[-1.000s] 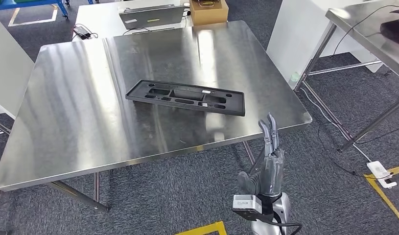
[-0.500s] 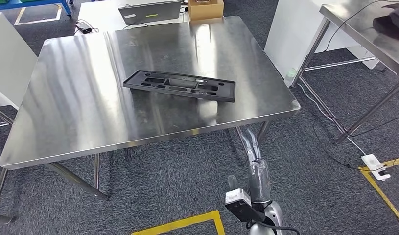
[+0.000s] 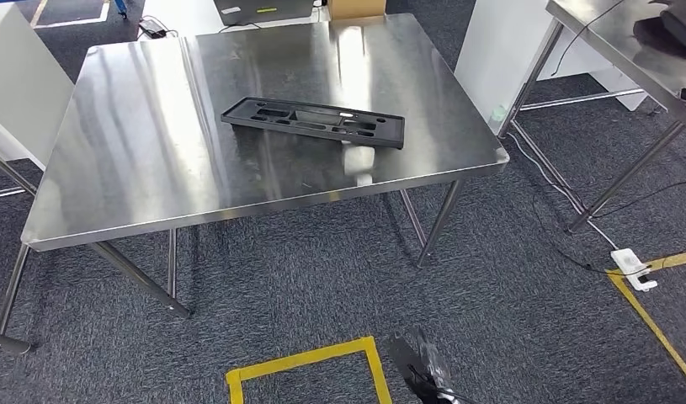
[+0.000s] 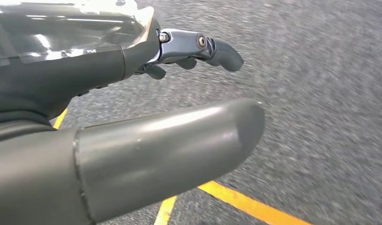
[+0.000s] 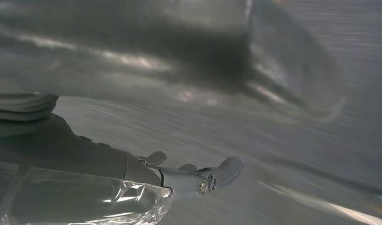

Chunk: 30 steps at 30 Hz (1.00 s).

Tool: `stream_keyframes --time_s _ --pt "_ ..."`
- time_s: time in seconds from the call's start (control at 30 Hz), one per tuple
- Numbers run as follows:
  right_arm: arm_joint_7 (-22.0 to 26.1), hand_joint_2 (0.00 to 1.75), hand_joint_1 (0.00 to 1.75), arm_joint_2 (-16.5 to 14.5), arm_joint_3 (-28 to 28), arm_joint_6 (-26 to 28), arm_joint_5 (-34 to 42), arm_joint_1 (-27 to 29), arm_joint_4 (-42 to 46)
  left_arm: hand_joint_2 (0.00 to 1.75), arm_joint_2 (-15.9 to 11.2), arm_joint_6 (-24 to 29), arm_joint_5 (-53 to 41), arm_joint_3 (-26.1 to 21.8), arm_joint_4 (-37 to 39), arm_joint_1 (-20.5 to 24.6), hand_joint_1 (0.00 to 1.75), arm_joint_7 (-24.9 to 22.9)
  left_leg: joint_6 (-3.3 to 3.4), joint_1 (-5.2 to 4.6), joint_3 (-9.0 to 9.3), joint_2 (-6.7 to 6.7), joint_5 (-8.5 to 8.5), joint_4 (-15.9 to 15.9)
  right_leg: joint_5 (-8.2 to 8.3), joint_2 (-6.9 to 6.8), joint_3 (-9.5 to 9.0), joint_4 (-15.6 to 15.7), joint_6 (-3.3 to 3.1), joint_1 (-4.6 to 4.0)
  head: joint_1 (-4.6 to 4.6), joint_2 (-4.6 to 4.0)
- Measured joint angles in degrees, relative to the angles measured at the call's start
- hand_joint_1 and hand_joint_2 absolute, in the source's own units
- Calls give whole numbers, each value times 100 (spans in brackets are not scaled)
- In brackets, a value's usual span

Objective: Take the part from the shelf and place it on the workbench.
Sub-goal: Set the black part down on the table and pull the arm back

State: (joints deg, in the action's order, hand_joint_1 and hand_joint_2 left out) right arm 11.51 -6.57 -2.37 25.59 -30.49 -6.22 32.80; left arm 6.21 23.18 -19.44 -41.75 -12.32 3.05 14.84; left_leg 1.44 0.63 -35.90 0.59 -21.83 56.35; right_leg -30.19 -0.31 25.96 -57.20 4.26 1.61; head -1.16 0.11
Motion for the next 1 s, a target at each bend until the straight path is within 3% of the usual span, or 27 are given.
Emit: stream_keyframes --time_s 0.07,0.13,0.17,0.23,0.27,0.3,0.33,0.37,0.43,0.5,0.57,0.63,0.67,0.7,0.77,0.8,0.83,0.9,0.93,0.97,1.0 --pt "-537 0 0 40 63 -19 -134 -28 -534 0 14 106 -30 -51 -1 -12 0 -75 -63 -4 -35 -8 75 34 -86 11 -91 211 -99 -51 5 0" --pt "-1087 0 0 85 95 -33 -259 -12 -976 0 21 184 -90 -84 3 -36 0 -157 -122 29 -76 -10 16 89 -15 -3 3 180 -220 -23 16 0" --pt "-1327 0 0 99 102 -35 -312 8 -1147 0 27 209 -124 -88 5 -45 0 -193 -148 46 -126 -12 -169 219 35 -13 52 179 -297 -13 18 0" --pt "-1680 0 0 114 106 17 -395 69 -1405 0 45 241 -187 -90 8 -51 0 -250 -190 60 -283 -17 -789 805 149 -37 175 178 -417 -26 27 0" --pt "-1787 0 0 117 107 96 -423 108 -1506 0 55 255 -211 -90 8 -49 0 -276 -204 60 -362 -18 -1062 1198 207 -46 238 171 -445 -42 28 0" --pt "-1860 0 0 119 109 218 -441 148 -1592 0 64 271 -235 -90 8 -47 0 -306 -213 60 -405 -20 -1208 1540 265 -52 308 157 -451 -57 29 0" --pt "-1895 0 0 120 119 373 -446 184 -1665 0 74 292 -251 -90 8 -45 0 -338 -211 61 -378 -19 -1204 1737 320 -55 385 135 -446 -69 30 0" --pt "-1887 0 0 121 139 543 -436 215 -1725 0 87 318 -261 -90 8 -43 0 -370 -200 60 -264 -19 -1094 1753 370 -56 469 106 -435 -76 30 0" --pt "-1807 0 0 118 201 805 -372 245 -1818 0 117 366 -269 -92 8 -33 0 -411 -141 57 265 -31 -833 1179 449 -47 623 41 -396 -84 32 0" --pt "-1752 0 0 113 249 907 -325 252 -1885 0 145 387 -275 -93 7 -8 0 -425 -80 38 829 -56 -844 373 526 -42 713 1 -329 -106 26 0" --pt "-1739 0 0 111 278 933 -325 248 -1932 0 170 390 -279 -94 8 8 0 -432 -32 -7 999 -70 -909 22 629 -53 766 3 -244 -109 17 0" --pt "-1674 0 0 113 300 1028 -385 255 -1978 0 196 399 -280 -101 10 4 0 -452 51 -24 899 -50 -812 -29 656 -52 829 -14 -178 -98 17 0" --pt "-1612 0 0 115 311 1120 -449 265 -1993 0 207 409 -280 -108 11 3 0 -466 105 -24 832 -34 -742 -51 548 -42 884 -107 -181 -96 12 0" --pt "-1538 0 0 118 333 1218 -534 274 -2002 0 216 421 -282 -116 11 3 0 -479 147 -19 754 -18 -669 -71 346 -31 967 -295 -210 -97 4 0" --pt "-1371 0 0 124 459 1357 -764 280 -1984 0 232 434 -311 -129 10 4 0 -484 190 -31 586 0 -533 -69 -180 -14 1147 -956 -281 -89 -14 0" --pt "-1292 0 0 128 557 1383 -881 278 -1969 0 239 429 -331 -133 10 4 0 -476 190 -38 502 7 -466 -67 -349 -10 1199 -1295 -279 -88 -18 0" --pt "-1207 0 0 132 695 1396 -1003 271 -1954 0 249 411 -358 -139 10 5 0 -462 187 -42 406 15 -392 -60 -386 -8 1186 -1545 -235 -87 -18 0" --pt "-1099 0 0 138 969 1398 -1172 246 -1943 0 259 365 -410 -152 10 5 0 -433 162 -43 218 27 -253 -28 -139 -8 921 -1541 -90 -84 -20 0" --pt "-1070 0 0 138 1094 1396 -1234 226 -1945 0 262 342 -443 -157 10 7 0 -423 141 -43 120 27 -187 4 1 -7 663 -1288 -32 -78 -21 0" --pt "-1064 0 0 138 1177 1389 -1273 202 -1948 0 261 329 -473 -159 10 11 0 -416 113 -52 33 26 -134 46 26 -6 323 -861 -18 -74 -26 0" --pt "-1062 0 0 138 1235 1372 -1304 173 -1953 0 260 316 -505 -159 11 13 0 -411 82 -62 -40 28 -85 87 -49 3 15 -396 -42 -83 -27 0"
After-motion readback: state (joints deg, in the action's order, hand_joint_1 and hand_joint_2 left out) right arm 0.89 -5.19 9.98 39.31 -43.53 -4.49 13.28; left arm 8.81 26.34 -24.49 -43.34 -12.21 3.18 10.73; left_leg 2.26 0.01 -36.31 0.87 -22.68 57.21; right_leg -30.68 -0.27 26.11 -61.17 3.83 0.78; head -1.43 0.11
